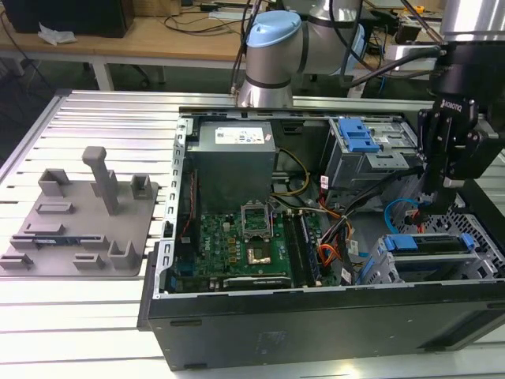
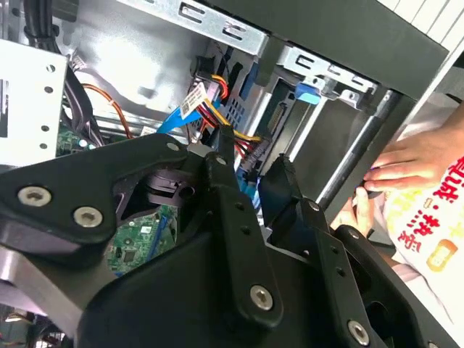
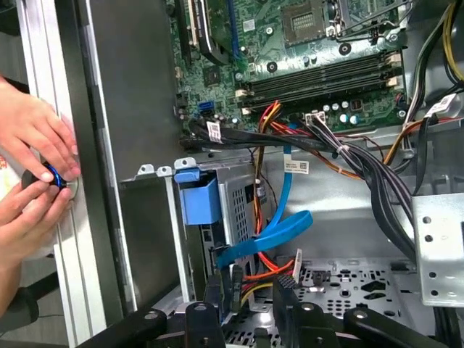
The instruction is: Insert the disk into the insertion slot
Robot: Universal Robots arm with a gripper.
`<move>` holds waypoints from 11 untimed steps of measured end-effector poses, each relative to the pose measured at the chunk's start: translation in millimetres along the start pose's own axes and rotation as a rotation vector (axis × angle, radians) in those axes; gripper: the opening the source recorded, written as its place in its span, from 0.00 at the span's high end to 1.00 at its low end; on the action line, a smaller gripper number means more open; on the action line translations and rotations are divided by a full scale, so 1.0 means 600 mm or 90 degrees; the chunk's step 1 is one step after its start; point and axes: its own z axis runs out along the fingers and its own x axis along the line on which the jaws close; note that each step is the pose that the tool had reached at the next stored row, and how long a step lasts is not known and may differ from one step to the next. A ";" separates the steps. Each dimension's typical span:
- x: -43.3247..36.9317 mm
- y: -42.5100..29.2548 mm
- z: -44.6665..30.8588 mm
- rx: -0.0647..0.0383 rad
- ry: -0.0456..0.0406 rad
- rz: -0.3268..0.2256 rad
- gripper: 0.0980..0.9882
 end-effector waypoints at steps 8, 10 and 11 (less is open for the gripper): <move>-0.005 -0.002 0.013 0.005 0.0012 0.000 0.65; -0.005 -0.002 0.014 0.008 0.0010 -0.001 0.65; -0.005 -0.002 0.014 0.010 0.0008 -0.001 0.65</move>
